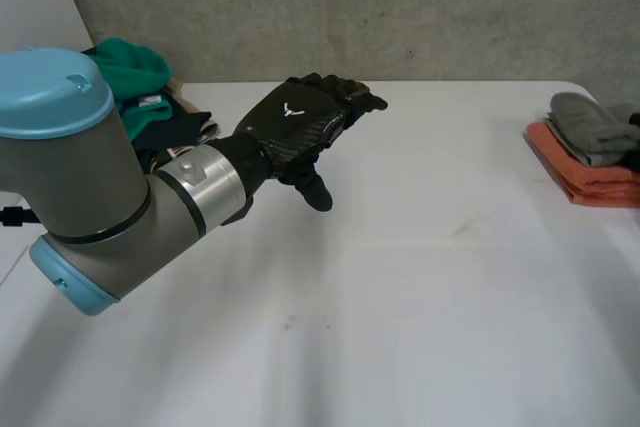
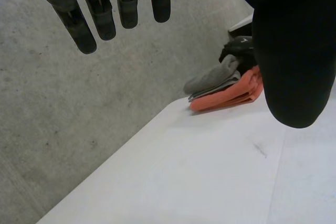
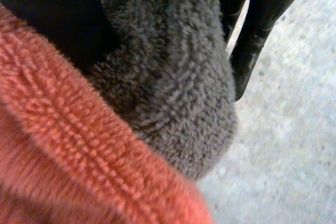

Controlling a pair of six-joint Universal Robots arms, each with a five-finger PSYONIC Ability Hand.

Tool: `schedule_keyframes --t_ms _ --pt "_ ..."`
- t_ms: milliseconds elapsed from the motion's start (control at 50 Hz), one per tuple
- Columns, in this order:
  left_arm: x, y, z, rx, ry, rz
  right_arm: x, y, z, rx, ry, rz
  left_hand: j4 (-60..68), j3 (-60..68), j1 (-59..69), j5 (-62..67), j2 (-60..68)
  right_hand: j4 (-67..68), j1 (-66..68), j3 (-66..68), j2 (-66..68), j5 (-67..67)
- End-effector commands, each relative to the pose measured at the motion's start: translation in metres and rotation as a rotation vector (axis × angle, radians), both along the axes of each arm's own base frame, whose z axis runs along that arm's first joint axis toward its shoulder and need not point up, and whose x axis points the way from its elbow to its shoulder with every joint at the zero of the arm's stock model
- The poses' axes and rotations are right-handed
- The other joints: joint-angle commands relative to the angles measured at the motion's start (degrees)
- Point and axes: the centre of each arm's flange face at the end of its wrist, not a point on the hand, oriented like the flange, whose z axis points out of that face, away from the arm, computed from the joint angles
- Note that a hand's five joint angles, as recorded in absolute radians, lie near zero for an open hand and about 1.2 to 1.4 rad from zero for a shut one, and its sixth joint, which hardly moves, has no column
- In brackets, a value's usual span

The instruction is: Fold the laundry.

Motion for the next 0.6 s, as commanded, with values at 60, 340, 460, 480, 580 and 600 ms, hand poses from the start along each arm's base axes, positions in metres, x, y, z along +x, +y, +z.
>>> schedule_keyframes --t_ms 60,340,460,480,580,600 --pt "0.0 0.002 0.0 0.001 -0.001 -0.003 -0.015 0.017 0.003 0.031 0.063 0.039 3.9 3.4 4.7 2.8 3.4 11.6 25.5 13.0 13.2 16.1" --pt "-0.006 0.013 0.005 -0.011 0.006 -0.032 -0.057 0.046 0.07 0.102 0.038 -0.17 3.7 3.2 4.5 2.7 3.2 -58.4 -44.5 -57.0 -56.8 -53.9" --pt "-0.006 0.021 0.018 -0.035 0.027 -0.044 -0.105 0.066 0.084 0.209 0.096 -0.327 3.6 3.0 4.3 2.5 3.1 -58.4 -44.5 -57.0 -56.8 -53.9" --pt "-0.006 0.021 0.021 -0.042 0.031 -0.042 -0.123 0.072 0.09 0.235 0.138 -0.413 3.4 2.9 4.2 2.3 2.9 -58.4 -44.5 -57.0 -56.8 -53.9" --pt "-0.004 0.023 0.027 -0.057 0.04 -0.039 -0.166 0.081 0.128 0.235 0.28 -0.73 3.1 2.5 3.8 2.0 2.6 -58.4 -44.5 -57.0 -56.8 -53.9" --pt "-0.004 0.023 0.03 -0.063 0.044 -0.039 -0.169 0.082 0.133 0.228 0.299 -0.772 3.1 2.5 3.8 2.0 2.6 -58.4 -44.5 -57.0 -56.8 -53.9"
